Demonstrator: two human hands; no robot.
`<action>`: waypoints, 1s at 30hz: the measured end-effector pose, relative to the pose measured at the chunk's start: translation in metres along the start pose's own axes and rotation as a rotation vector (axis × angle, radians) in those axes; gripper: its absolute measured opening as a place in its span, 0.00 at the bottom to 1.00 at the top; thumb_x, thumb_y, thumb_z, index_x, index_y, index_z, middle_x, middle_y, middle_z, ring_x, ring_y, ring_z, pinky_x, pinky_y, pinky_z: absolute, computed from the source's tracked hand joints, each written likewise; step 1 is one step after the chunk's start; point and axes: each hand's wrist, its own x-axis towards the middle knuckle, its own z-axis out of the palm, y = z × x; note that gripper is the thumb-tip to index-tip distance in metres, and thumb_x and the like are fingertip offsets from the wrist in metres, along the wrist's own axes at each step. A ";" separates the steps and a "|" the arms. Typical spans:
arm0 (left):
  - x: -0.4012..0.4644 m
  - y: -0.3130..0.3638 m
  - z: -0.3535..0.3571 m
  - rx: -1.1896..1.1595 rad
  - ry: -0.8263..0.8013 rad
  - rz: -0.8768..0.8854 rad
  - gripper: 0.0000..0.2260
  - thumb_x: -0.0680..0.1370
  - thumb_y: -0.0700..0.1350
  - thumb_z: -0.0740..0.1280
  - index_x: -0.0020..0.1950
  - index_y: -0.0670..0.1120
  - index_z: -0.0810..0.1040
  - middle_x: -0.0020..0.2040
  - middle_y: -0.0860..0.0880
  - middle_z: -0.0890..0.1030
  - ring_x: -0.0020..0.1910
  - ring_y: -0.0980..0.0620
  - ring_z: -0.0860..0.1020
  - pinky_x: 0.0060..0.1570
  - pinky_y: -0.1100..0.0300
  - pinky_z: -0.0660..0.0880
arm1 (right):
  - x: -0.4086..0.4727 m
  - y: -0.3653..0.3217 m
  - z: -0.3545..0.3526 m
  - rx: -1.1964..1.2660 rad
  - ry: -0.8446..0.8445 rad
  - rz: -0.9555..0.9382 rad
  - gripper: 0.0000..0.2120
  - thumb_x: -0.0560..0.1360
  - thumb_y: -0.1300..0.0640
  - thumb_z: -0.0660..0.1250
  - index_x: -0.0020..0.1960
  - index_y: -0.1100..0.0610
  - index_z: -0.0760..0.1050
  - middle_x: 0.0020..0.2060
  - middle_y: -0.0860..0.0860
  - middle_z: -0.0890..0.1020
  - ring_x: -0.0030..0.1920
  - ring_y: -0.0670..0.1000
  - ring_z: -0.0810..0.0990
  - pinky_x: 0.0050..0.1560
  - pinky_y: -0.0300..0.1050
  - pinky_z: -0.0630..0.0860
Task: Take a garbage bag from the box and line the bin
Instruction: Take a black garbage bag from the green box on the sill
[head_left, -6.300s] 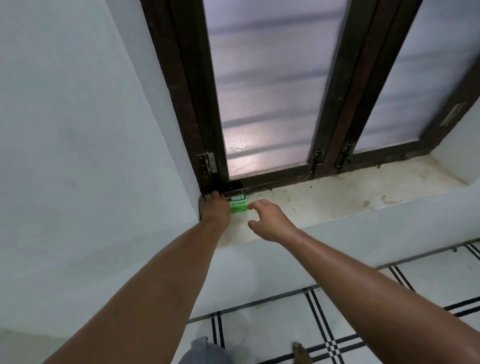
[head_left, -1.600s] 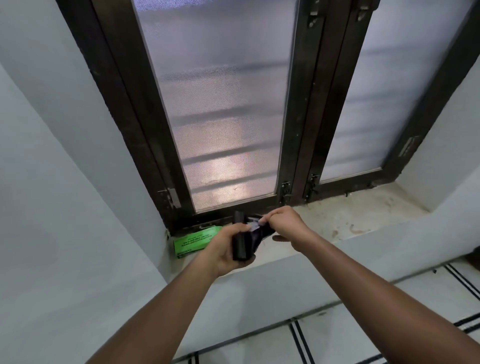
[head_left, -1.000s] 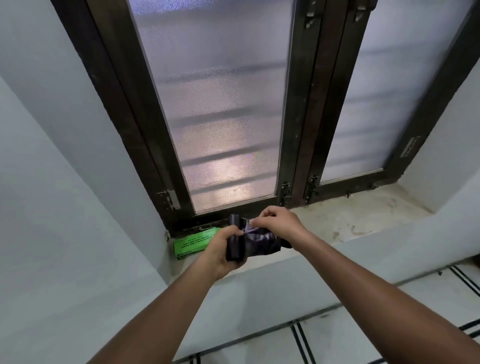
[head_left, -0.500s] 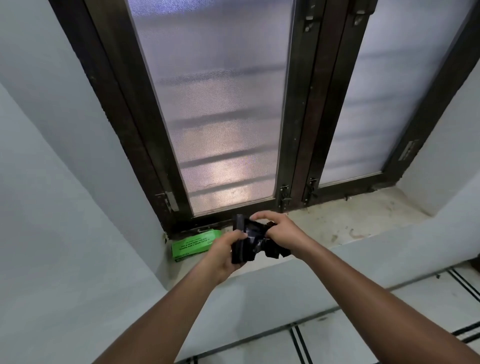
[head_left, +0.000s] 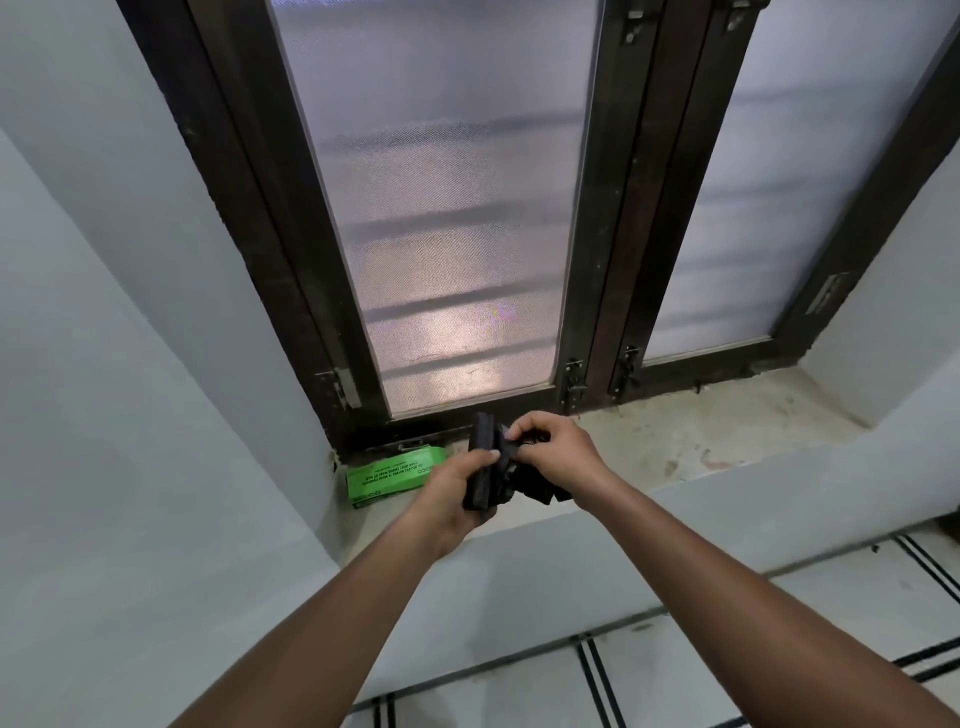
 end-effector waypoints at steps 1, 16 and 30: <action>0.001 -0.001 0.000 -0.005 0.018 0.005 0.04 0.79 0.44 0.68 0.52 0.48 0.80 0.44 0.45 0.85 0.41 0.47 0.80 0.40 0.57 0.70 | 0.000 -0.001 0.000 -0.007 -0.019 0.016 0.09 0.71 0.61 0.71 0.41 0.48 0.84 0.41 0.50 0.86 0.40 0.54 0.87 0.38 0.51 0.85; -0.005 0.006 0.002 0.006 0.074 0.025 0.06 0.78 0.42 0.66 0.54 0.45 0.78 0.35 0.48 0.83 0.33 0.52 0.78 0.37 0.58 0.68 | -0.003 -0.007 -0.005 -0.006 0.014 0.003 0.06 0.67 0.59 0.79 0.41 0.55 0.82 0.38 0.54 0.87 0.37 0.54 0.88 0.34 0.48 0.84; -0.014 0.015 -0.002 0.028 0.027 0.010 0.14 0.77 0.51 0.68 0.58 0.46 0.82 0.48 0.45 0.83 0.41 0.50 0.77 0.42 0.56 0.69 | -0.002 -0.013 -0.004 -0.023 -0.025 0.003 0.14 0.62 0.47 0.81 0.40 0.53 0.82 0.35 0.51 0.87 0.35 0.53 0.87 0.35 0.50 0.82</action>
